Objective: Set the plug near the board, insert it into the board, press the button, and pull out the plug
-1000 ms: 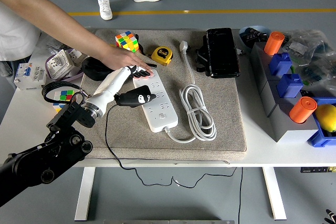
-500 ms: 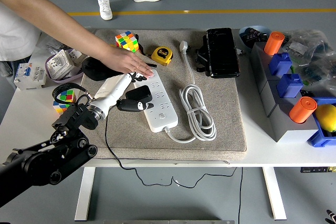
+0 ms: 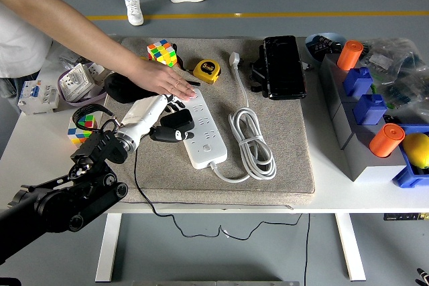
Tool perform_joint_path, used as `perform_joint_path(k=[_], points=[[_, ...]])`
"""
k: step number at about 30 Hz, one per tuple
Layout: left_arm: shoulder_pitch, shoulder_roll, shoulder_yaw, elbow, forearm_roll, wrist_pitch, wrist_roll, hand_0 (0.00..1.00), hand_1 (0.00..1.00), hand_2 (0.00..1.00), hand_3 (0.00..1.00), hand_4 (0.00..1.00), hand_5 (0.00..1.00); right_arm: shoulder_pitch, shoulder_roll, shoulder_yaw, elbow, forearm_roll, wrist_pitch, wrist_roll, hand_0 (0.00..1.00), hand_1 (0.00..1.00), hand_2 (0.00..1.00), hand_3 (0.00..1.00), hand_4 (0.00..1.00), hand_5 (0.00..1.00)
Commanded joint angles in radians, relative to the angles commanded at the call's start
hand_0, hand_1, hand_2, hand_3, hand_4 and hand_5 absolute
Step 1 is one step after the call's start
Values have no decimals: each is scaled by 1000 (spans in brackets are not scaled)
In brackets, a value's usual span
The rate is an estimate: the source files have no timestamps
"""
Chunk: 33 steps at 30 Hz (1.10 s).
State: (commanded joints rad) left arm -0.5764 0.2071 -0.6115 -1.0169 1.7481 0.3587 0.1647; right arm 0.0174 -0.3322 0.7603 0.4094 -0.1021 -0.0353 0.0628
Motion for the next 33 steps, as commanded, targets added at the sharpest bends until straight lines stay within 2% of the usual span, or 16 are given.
perform_joint_path(k=[1, 6, 7, 12, 13, 18, 19, 33], points=[[-2, -1, 2, 3, 0, 3, -1, 428, 559, 548, 555, 905, 330, 0, 0, 1, 0, 0, 0, 0, 609, 666, 664, 542, 823, 493], [-9, -8, 6, 16, 2, 12, 1, 428, 559, 548, 555, 905, 330, 0, 0, 3, 0, -1, 0, 0, 609, 666, 664, 542, 823, 493], [-11, -10, 7, 19, 3, 13, 1, 389, 523, 530, 539, 856, 268, 1, 1, 3, 0, -1, 0, 0, 609, 666, 664, 541, 822, 495], [-15, -15, 12, 31, 4, 24, -3, 389, 523, 530, 539, 856, 268, 1, 2, 2, 0, -2, 1, 0, 609, 666, 664, 541, 822, 495], [-16, -15, 13, 32, 7, 26, -3, 326, 480, 479, 537, 761, 125, 1, 2, 2, 0, -2, 1, 0, 609, 666, 664, 541, 821, 496], [-16, -16, 14, 34, 22, 35, -1, 326, 480, 479, 537, 761, 125, 2, 2, 1, 0, -2, 2, 0, 609, 666, 664, 541, 821, 496], [-15, -16, 15, 33, 24, 40, -5, 263, 389, 383, 540, 739, 40, 2, 3, 2, -1, -2, 2, 0, 609, 666, 664, 541, 822, 494], [-2, -7, 4, 28, -2, 82, -91, 255, 385, 361, 528, 735, 35, 0, 5, 6, 0, -2, 2, 2, 610, 666, 663, 541, 821, 493]])
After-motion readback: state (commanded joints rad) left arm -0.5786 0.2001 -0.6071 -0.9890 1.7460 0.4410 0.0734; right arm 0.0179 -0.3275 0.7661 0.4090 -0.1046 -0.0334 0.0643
